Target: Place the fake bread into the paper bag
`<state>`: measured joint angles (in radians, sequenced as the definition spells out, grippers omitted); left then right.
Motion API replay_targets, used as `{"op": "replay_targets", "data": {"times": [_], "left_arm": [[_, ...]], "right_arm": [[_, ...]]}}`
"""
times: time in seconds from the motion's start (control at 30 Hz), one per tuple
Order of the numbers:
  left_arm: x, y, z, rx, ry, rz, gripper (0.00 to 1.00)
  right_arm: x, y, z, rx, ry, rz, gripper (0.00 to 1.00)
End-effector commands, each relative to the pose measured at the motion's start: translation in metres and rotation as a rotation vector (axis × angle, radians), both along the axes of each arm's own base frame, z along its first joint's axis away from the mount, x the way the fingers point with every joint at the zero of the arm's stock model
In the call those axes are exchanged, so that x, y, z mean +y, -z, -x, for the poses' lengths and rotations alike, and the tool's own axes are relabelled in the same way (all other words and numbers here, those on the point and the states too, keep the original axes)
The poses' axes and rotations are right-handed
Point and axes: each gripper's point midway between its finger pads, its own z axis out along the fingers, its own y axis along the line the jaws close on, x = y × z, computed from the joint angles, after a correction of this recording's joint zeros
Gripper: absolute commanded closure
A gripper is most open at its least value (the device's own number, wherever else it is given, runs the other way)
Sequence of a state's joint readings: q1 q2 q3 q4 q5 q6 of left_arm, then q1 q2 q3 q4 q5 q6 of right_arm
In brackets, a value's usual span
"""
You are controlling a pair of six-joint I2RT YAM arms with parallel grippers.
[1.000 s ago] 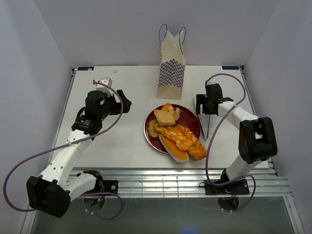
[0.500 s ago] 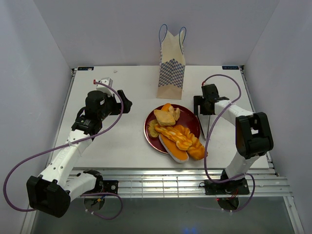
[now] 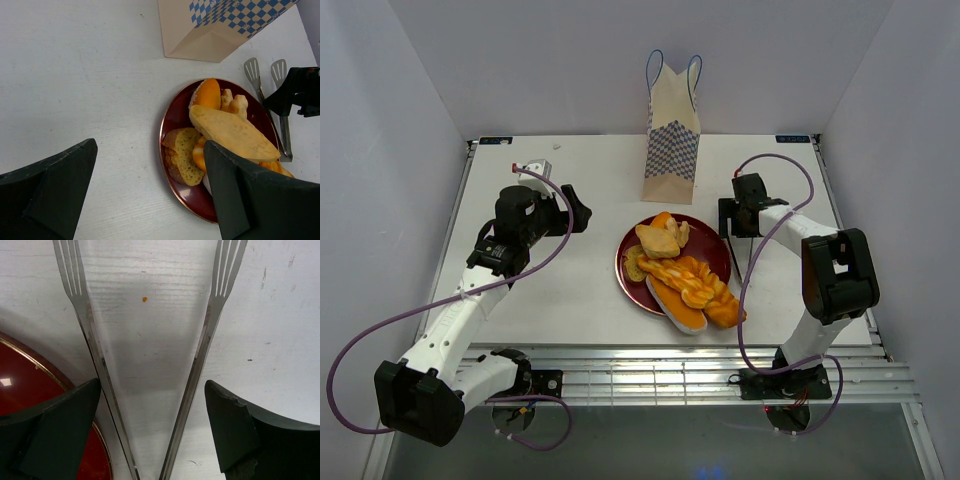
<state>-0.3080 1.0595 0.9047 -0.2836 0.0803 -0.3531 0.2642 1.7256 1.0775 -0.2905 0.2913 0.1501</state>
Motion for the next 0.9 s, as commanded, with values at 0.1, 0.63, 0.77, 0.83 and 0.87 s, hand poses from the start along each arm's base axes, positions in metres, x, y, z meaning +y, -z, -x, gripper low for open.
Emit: {"op": "replay_targets", "data": {"times": [0.1,0.63,0.77,0.83,0.87], "left_arm": [[-0.005,-0.017,-0.002,-0.041,0.022,0.025,0.02],[-0.005,-0.019,-0.002,-0.046,0.022,0.021,0.02],[-0.005,-0.017,-0.002,-0.043,0.022,0.021,0.02],[-0.005,-0.019,-0.002,-0.046,0.022,0.021,0.02],[-0.005,-0.019,-0.002,-0.046,0.022,0.021,0.02]], "right_arm": [[-0.005,0.001,0.009,-0.001,0.031,0.011,0.1],[0.005,0.02,0.031,-0.037,0.012,-0.092,0.1],[0.004,0.025,0.034,-0.026,0.018,-0.092,0.1],[0.0,0.03,0.039,-0.019,0.028,-0.092,0.1],[-0.001,0.03,0.039,-0.023,0.031,-0.096,0.1]]}}
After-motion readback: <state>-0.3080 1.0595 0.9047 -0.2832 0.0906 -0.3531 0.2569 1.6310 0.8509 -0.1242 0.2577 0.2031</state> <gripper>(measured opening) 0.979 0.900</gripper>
